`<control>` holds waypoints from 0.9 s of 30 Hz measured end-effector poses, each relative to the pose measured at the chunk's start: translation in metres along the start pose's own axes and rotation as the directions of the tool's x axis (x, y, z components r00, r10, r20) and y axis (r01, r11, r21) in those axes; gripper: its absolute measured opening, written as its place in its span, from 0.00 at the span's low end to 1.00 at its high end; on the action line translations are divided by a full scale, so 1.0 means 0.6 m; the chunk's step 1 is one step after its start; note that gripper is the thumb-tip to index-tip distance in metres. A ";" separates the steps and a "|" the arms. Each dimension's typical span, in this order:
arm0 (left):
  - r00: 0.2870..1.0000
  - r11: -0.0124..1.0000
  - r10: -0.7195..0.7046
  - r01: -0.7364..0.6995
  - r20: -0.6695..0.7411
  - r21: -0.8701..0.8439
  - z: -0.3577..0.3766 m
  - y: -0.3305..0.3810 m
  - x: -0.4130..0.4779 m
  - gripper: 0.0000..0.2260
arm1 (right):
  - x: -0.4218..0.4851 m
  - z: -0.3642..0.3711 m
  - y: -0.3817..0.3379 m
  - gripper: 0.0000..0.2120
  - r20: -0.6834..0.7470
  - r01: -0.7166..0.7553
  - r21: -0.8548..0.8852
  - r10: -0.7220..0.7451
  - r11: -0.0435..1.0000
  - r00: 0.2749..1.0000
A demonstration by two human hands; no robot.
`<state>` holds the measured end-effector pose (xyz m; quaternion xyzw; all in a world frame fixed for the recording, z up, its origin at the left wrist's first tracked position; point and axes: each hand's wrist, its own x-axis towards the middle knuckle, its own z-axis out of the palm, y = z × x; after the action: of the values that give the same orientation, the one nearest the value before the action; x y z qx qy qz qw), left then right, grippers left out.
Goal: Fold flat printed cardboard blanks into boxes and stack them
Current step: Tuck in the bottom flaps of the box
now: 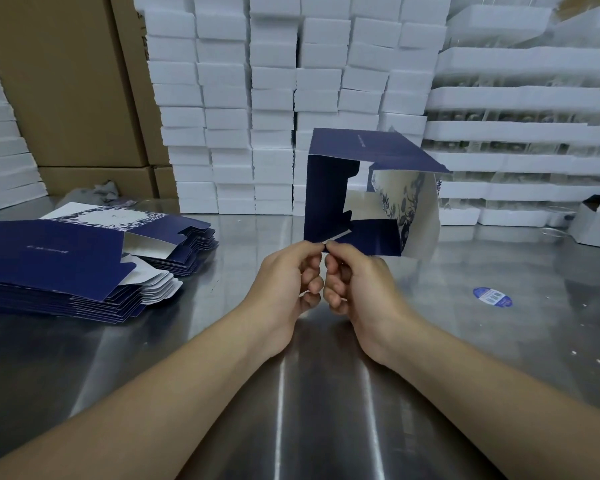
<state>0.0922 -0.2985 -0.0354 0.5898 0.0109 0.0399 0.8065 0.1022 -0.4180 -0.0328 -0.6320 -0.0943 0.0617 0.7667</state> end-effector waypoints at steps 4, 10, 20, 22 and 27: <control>0.999 1.000 -0.009 0.008 -0.031 -0.026 -0.001 0.001 0.000 0.17 | 0.003 0.001 0.001 0.20 -0.034 -0.018 0.060 0.020 0.998 0.999; 0.999 0.999 -0.011 0.013 -0.047 0.038 -0.002 -0.004 -0.002 0.16 | 0.007 0.002 0.006 0.18 -0.088 0.005 0.023 -0.003 1.000 0.996; 0.999 0.997 -0.035 0.033 0.025 0.071 -0.001 0.000 0.001 0.16 | -0.002 0.011 0.003 0.23 -0.045 0.014 0.027 -0.013 1.000 0.999; 1.000 0.997 -0.028 0.027 0.007 0.071 -0.002 0.000 0.001 0.19 | 0.000 0.009 0.003 0.20 -0.097 0.012 0.040 -0.008 0.999 0.995; 1.000 0.998 -0.022 0.021 0.000 0.058 0.000 -0.002 -0.001 0.19 | 0.005 0.003 0.006 0.19 -0.123 0.003 0.090 0.009 0.996 0.992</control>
<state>0.0914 -0.2987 -0.0366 0.6130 0.0180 0.0306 0.7893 0.1048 -0.4147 -0.0357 -0.5995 -0.0429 0.0278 0.7988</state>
